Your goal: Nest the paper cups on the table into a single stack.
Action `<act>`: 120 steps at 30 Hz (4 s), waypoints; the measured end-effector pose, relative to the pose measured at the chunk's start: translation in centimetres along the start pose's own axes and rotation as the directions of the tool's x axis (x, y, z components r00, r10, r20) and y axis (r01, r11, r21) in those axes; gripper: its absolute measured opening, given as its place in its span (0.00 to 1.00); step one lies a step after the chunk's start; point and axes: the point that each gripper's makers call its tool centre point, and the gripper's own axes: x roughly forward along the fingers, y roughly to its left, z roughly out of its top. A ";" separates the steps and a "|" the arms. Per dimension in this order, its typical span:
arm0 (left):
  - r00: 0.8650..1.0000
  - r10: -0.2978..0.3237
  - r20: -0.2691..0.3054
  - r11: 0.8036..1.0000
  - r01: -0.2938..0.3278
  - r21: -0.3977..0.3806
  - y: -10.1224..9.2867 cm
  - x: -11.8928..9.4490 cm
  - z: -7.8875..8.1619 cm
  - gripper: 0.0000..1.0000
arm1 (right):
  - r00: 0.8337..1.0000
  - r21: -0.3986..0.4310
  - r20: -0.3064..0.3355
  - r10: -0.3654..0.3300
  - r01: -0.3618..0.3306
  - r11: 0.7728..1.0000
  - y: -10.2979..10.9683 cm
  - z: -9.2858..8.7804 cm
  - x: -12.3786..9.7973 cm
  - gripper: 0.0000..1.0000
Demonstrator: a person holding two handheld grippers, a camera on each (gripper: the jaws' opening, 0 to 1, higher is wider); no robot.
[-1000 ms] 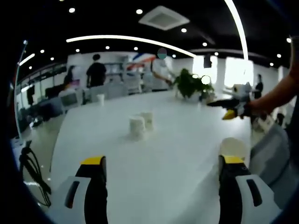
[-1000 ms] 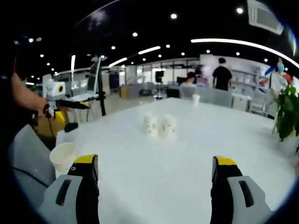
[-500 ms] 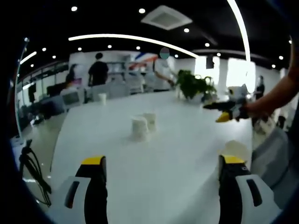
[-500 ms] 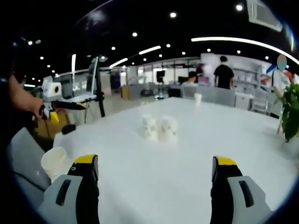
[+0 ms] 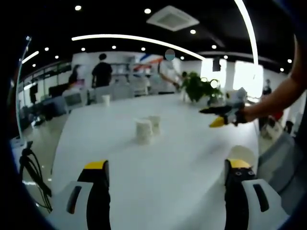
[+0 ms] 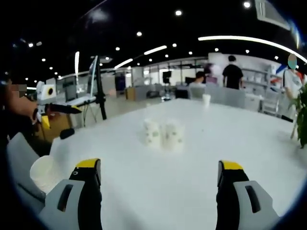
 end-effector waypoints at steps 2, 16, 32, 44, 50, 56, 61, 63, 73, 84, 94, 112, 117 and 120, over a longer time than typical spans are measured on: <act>1.000 -0.004 -0.004 1.000 0.004 0.000 -0.1 0.1 -0.1 0.98 | 1.000 -0.011 0.007 -0.007 0.007 1.000 -0.4 0.4 0.5 1.00; 1.000 -0.002 -0.011 1.000 0.002 -0.012 -0.1 0.5 -0.2 0.98 | 1.000 0.015 0.009 0.002 -0.002 1.000 -2.2 1.7 4.2 1.00; 1.000 -0.007 0.000 0.999 0.007 -0.034 -0.9 1.0 -0.5 0.98 | 0.999 -0.020 0.033 0.022 -0.021 1.000 -3.3 3.8 9.7 0.93; 1.000 0.021 -0.016 0.999 -0.022 -0.045 -0.1 -0.6 -1.7 0.98 | 0.998 0.000 0.067 0.002 -0.002 1.000 -4.6 4.3 13.7 0.84; 0.999 0.040 -0.021 0.998 -0.041 -0.053 0.4 -1.0 -2.1 0.98 | 0.999 -0.021 0.051 0.014 -0.013 1.000 -4.3 3.8 15.6 0.82; 0.999 0.047 -0.022 0.997 -0.049 -0.062 0.4 -1.1 -2.3 0.98 | 1.000 0.001 0.014 -0.022 0.022 1.000 -4.7 1.4 16.5 0.69; 0.998 0.050 -0.029 0.997 -0.052 -0.063 0.4 -1.4 -2.8 0.98 | 1.000 -0.007 -0.015 -0.025 0.025 1.000 -4.5 0.4 16.7 0.60; 0.998 0.053 -0.031 0.996 -0.055 -0.067 0.5 -1.5 -2.8 0.97 | 0.999 0.003 -0.016 -0.028 0.028 1.000 -4.5 0.2 16.9 0.58; 0.998 0.051 -0.029 0.998 -0.053 -0.046 0.4 -1.5 -2.7 0.95 | 0.999 0.013 -0.007 -0.031 0.031 0.999 -4.1 0.4 17.9 0.37; 0.998 0.053 -0.031 0.998 -0.055 -0.043 0.5 -1.5 -2.7 0.97 | 1.000 0.004 -0.010 -0.030 0.030 1.000 -4.0 0.9 17.4 0.35; 0.998 0.049 -0.028 0.998 -0.051 -0.049 0.4 -1.4 -2.6 0.98 | 0.999 -0.016 -0.015 -0.035 0.035 0.999 -4.6 2.5 16.8 0.35; 0.999 0.037 -0.021 0.998 -0.038 -0.049 0.0 -1.0 -2.1 0.98 | 0.998 -0.046 -0.013 -0.056 0.055 0.997 -6.2 6.6 14.9 0.35; 0.999 0.036 -0.015 0.998 -0.037 -0.048 -0.1 -1.0 -1.8 0.98 | 0.997 -0.037 -0.018 -0.071 0.070 0.997 -7.1 7.9 14.1 0.35; 0.999 0.035 -0.013 0.998 -0.036 -0.048 -0.2 -1.0 -1.8 0.98 | 0.998 -0.044 -0.011 -0.068 0.068 0.997 -7.1 8.8 13.8 0.35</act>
